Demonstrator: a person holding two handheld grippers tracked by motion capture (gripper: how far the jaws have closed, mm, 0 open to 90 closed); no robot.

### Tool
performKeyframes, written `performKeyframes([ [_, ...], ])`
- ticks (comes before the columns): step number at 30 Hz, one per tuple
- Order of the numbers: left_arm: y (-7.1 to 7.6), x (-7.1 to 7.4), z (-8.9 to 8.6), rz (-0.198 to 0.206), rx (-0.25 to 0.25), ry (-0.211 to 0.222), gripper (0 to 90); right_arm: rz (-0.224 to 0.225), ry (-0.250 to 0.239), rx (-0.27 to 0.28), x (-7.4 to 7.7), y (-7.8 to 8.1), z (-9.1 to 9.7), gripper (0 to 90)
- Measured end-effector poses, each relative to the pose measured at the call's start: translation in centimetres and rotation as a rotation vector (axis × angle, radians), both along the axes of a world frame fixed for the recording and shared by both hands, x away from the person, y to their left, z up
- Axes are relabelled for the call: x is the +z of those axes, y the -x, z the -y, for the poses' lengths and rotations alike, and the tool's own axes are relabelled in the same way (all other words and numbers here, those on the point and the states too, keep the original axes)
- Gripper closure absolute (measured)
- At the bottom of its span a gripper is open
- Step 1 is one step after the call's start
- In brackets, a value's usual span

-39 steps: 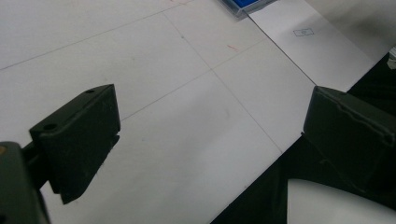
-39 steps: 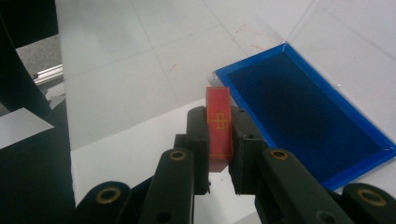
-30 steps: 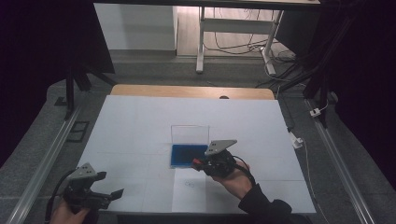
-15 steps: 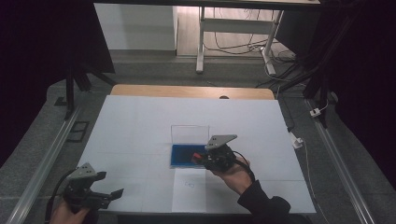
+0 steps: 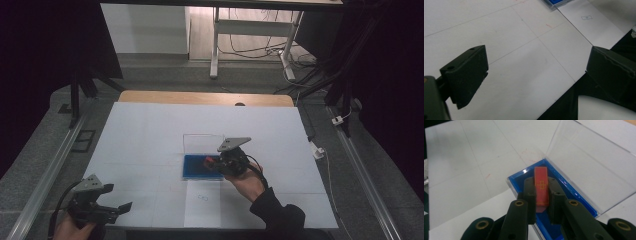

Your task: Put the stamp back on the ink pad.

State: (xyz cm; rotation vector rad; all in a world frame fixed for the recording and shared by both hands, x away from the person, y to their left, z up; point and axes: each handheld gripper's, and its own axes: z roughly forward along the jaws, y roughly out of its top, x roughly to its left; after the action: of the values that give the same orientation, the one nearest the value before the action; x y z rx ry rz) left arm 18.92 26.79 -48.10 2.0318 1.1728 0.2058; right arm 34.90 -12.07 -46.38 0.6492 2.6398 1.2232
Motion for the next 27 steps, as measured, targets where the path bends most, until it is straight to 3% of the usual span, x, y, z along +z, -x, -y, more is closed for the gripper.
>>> performKeyframes([
  [12, 0.0, 0.0, 0.0, 0.0, 0.001, 0.0, 4.2, 0.0, 0.021, -0.013, -0.9, -1.7, -1.4, 79.7],
  [27, 0.0, 0.0, 0.0, 0.001, 0.001, 0.002, 4.2, -0.006, 0.128, -0.009, -3.1, -2.9, -2.9, 79.8],
])
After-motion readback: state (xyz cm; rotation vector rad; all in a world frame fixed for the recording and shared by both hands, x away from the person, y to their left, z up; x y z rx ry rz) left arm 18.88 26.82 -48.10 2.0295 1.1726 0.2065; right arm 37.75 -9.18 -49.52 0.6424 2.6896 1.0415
